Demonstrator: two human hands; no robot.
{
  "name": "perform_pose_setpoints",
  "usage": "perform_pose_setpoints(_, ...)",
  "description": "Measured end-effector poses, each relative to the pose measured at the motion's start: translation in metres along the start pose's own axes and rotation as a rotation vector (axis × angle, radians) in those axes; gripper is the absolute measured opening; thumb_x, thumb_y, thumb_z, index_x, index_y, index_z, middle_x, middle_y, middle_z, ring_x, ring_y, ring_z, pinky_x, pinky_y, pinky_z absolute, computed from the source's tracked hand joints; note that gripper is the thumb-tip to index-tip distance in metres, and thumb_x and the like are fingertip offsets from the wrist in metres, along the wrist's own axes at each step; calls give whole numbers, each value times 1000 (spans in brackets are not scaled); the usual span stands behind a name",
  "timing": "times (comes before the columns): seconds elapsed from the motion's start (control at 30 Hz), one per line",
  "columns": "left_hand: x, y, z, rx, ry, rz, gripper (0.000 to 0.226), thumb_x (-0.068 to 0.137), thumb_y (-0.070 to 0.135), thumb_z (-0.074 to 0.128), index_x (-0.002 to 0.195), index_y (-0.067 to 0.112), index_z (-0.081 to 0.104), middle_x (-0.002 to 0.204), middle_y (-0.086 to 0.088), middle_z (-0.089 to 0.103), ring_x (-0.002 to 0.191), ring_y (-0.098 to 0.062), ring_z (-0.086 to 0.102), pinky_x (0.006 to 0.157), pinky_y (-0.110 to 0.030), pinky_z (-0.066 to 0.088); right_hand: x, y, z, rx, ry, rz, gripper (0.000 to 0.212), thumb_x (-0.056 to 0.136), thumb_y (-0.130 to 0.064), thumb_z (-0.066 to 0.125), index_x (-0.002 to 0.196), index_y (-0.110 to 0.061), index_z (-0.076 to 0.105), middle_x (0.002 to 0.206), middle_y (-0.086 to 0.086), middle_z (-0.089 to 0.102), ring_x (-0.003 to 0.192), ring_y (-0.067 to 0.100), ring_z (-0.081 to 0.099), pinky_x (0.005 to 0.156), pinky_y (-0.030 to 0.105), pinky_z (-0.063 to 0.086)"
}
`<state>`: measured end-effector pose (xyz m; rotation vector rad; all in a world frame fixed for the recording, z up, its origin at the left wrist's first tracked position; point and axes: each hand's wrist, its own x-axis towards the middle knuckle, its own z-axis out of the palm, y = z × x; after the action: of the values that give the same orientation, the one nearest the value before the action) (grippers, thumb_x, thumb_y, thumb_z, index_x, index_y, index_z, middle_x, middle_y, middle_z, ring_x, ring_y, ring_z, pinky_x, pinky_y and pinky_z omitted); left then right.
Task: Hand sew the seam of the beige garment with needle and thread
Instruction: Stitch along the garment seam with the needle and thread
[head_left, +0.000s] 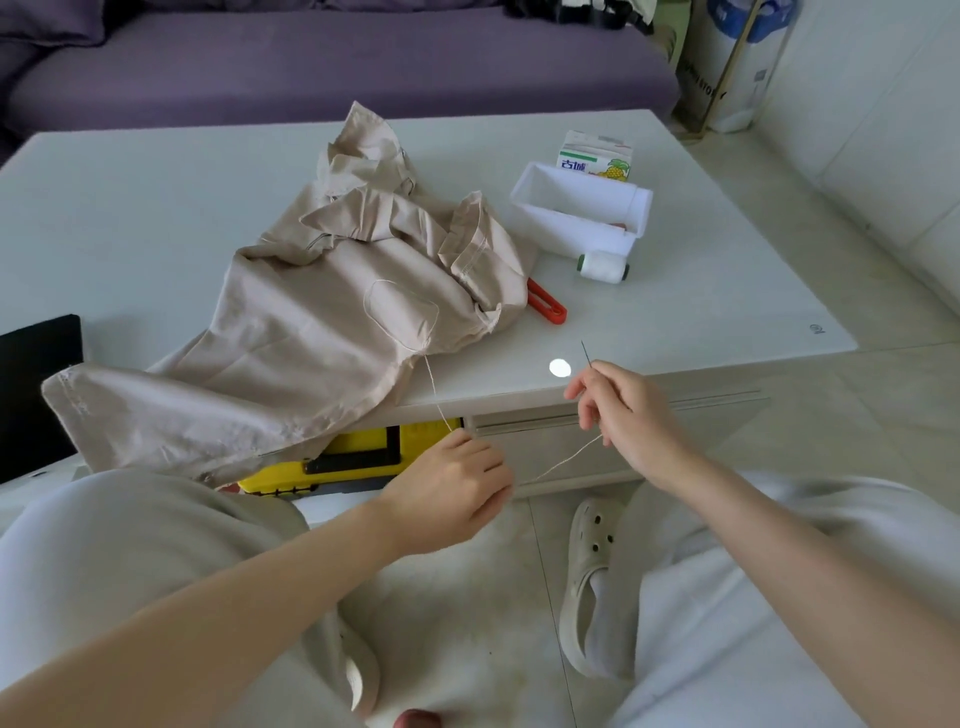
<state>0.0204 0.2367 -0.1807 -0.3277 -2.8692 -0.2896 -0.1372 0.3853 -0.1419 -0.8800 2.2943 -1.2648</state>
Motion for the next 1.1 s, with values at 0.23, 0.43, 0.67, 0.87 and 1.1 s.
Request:
perform_pose_setpoints(0.23, 1, -9, -21, -21, 131, -139, 23, 92, 18, 47, 74, 12, 60, 70, 1, 53, 63, -17, 47, 64, -27, 34, -12, -7, 26, -418, -355, -315, 26, 103, -25, 34, 111, -22, 59, 87, -12, 70, 44, 1, 50, 44, 14, 34)
perform_pose_setpoints(0.43, -3, -23, -38, 82, 244, -210, 25, 93, 19, 47, 73, 10, 60, 68, 0, 52, 61, -20, 47, 68, -28, 33, -12, 11, 26, -713, -296, -541, 16, 96, -11, 50, 104, -14, 64, 52, -6, 57, 39, 13, 50, 37, 19, 28)
perform_pose_setpoints(0.67, -8, -22, -34, 184, 186, -143, 25, 92, 16, 46, 69, 13, 57, 65, 1, 51, 62, -21, 48, 72, -32, 40, -5, 37, 5, -757, -46, -362, 15, 95, -5, 49, 102, -9, 62, 58, 2, 60, 48, 27, 55, 46, 34, 43)
perform_pose_setpoints(0.87, -24, 5, 8, 151, -207, 115, 17, 84, 22, 60, 67, 22, 59, 60, 8, 52, 56, -13, 47, 67, -27, 39, -14, 29, 6, -508, -103, -245, 26, 103, -19, 33, 98, -20, 58, 65, -13, 60, 50, 3, 50, 56, 23, 41)
perform_pose_setpoints(1.1, -33, 18, 6, 53, -440, 73, 36, 96, 37, 40, 125, 18, 50, 107, -2, 58, 95, -18, 57, 88, -32, 43, -18, 17, 14, -435, -213, -212, 28, 103, -25, 29, 101, -23, 57, 81, -14, 66, 56, 2, 52, 56, 21, 38)
